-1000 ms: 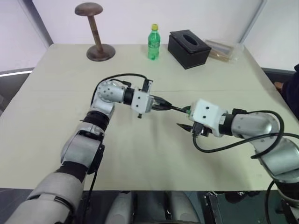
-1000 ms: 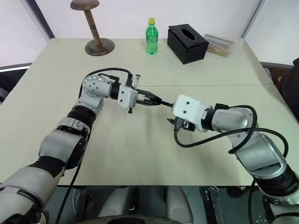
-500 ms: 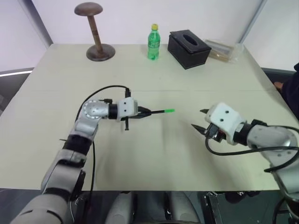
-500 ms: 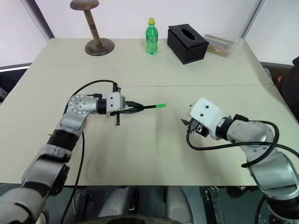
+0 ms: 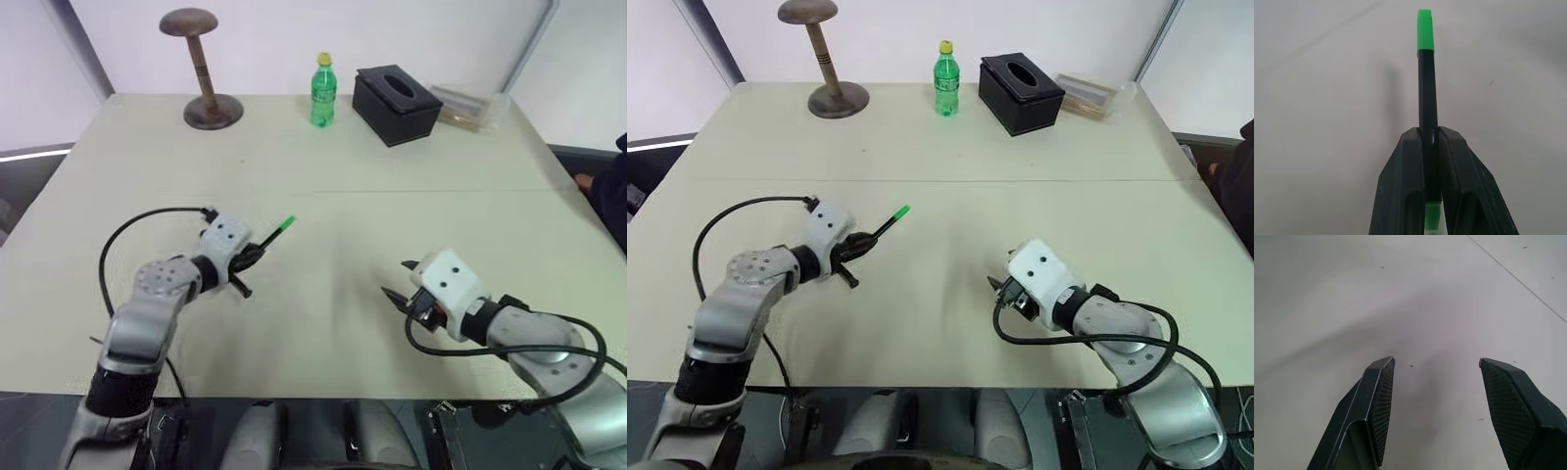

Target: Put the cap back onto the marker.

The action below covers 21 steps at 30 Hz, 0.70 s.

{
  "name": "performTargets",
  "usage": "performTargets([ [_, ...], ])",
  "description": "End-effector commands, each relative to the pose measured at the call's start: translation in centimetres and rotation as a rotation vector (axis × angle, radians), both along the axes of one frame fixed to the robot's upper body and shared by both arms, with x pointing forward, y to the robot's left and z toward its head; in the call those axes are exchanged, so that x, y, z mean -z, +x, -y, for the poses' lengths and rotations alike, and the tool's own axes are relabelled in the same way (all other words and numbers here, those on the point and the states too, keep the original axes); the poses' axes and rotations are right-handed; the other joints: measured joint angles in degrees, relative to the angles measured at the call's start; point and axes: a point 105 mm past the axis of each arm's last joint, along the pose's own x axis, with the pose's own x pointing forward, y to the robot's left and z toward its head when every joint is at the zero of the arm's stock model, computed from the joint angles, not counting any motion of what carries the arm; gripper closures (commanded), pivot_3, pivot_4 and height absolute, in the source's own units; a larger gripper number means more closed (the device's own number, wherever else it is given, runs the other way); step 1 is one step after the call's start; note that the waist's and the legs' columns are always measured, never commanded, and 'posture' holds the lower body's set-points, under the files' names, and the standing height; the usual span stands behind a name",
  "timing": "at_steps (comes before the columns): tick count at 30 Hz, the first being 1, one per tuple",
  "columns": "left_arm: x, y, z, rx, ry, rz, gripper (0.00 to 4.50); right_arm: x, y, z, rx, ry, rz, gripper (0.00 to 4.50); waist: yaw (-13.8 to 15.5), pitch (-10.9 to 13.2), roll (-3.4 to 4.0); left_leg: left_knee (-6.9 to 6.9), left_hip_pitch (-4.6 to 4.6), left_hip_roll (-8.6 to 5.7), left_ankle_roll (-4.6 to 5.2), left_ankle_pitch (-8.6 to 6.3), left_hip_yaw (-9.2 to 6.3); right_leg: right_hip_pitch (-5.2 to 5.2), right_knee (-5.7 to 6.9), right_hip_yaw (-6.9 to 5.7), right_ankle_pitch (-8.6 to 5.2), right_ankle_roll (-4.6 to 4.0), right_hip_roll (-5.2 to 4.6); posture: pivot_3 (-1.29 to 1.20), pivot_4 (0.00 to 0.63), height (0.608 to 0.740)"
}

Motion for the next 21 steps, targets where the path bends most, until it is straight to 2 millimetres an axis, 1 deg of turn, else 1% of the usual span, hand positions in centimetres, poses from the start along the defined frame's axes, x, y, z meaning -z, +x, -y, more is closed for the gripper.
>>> performTargets([
  [1,0.6,-0.6,-1.4,-0.08,0.02,-0.042,4.5,-1.0,-0.1,-0.5,-0.017,0.007,0.044,1.71,0.01,0.0,0.0,0.0,0.0,-0.02,0.0,0.0,0.0,0.0,0.0,0.0,0.0,0.0,-0.03,0.0,0.15,0.74],
  [3,1.4,-0.8,-1.9,-0.104,0.021,-0.082,3.53,-1.0,0.0,-0.5,-0.018,0.005,0.045,1.64,0.03,0.0,0.0,-0.01,0.0,-0.02,0.0,0.0,0.0,-0.01,-0.02,0.0,0.0,0.0,-0.03,0.0,0.15,0.74],
  [4,1.4,-0.8,-1.9,-0.099,0.021,-0.084,3.16,-1.0,0.0,-0.5,-0.019,0.004,0.045,1.64,0.04,-0.01,-0.01,-0.01,0.0,-0.02,0.0,0.0,0.0,-0.01,-0.02,-0.01,0.0,0.0,-0.03,0.0,0.15,0.74],
  [6,1.3,-0.7,-1.8,-0.093,0.014,-0.079,2.07,-1.0,0.0,-0.4,-0.019,0.002,0.043,1.64,0.01,-0.01,0.0,-0.01,0.0,-0.03,-0.01,0.0,-0.02,0.01,-0.02,-0.02,0.0,0.0,-0.06,0.0,0.15,0.74],
  [8,1.2,-0.6,-1.8,-0.097,-0.002,-0.072,1.12,-1.0,-0.1,-0.5,-0.021,0.002,0.042,1.64,0.04,-0.01,0.0,-0.01,0.0,-0.05,-0.01,0.0,-0.02,0.01,-0.03,-0.03,0.0,0.0,-0.09,0.0,0.15,0.74],
  [9,0.9,-0.6,-1.8,-0.094,-0.004,-0.055,0.47,-1.1,-0.1,-0.5,-0.026,0.003,0.042,1.64,0.04,-0.01,0.0,-0.02,0.0,-0.06,-0.01,0.0,-0.02,0.01,-0.03,-0.04,0.0,0.0,-0.13,0.0,0.15,0.74],
  [10,0.6,-0.5,-1.9,-0.09,-0.001,-0.023,0.02,-1.2,-0.2,-0.6,-0.035,0.006,0.042,1.64,0.04,-0.01,0.0,-0.02,0.0,-0.07,-0.01,0.0,-0.02,0.01,-0.03,-0.04,0.0,0.0,-0.15,0.0,0.15,0.74],
  [11,-0.1,-0.4,-1.9,-0.091,-0.001,0.03,0.02,-1.4,-0.2,-0.7,-0.045,0.009,0.045,1.64,0.02,-0.01,0.0,-0.02,0.0,-0.08,-0.01,0.0,-0.02,0.01,-0.04,-0.04,0.0,0.0,-0.16,0.0,0.15,0.74],
  [13,-1.4,-1.2,-1.7,-0.087,-0.038,0.124,0.02,-1.7,-0.2,-0.9,-0.069,0.011,0.049,1.64,-0.18,-0.01,0.0,-0.03,-0.01,-0.08,-0.01,0.0,-0.02,0.0,-0.07,-0.04,0.0,0.0,-0.2,0.0,0.15,0.74],
  [14,-1.8,-1.7,-1.9,-0.084,-0.029,0.167,0.02,-1.8,-0.1,-1.0,-0.081,0.01,0.049,1.64,-0.21,-0.01,0.0,-0.05,-0.01,-0.07,-0.02,-0.01,0.01,-0.01,-0.09,-0.02,0.0,-0.01,-0.23,0.0,0.15,0.74],
  [16,-1.7,-2.5,-2.2,-0.086,-0.025,0.189,0.02,-2.0,0.0,-1.1,-0.104,0.004,0.048,1.64,-0.19,-0.01,0.01,-0.09,-0.02,-0.06,-0.02,-0.01,0.02,-0.04,-0.12,-0.03,0.0,-0.01,-0.34,0.0,0.15,0.74],
  [18,-1.2,-3.8,-3.5,-0.128,-0.029,0.185,0.02,-2.2,0.4,-1.5,-0.142,-0.004,0.047,1.64,-0.15,-0.01,0.01,-0.1,-0.02,-0.07,-0.02,-0.01,0.02,-0.03,-0.12,-0.04,0.0,-0.01,-0.4,0.0,0.15,0.74],
  [21,-1.0,-5.3,-4.5,-0.15,-0.034,0.204,0.02,-2.3,0.6,-2.0,-0.194,-0.004,0.039,1.64,-0.04,-0.02,0.01,-0.1,-0.01,-0.08,-0.02,-0.01,0.04,0.0,-0.18,-0.08,0.01,-0.03,-0.44,0.0,0.15,0.74],
])
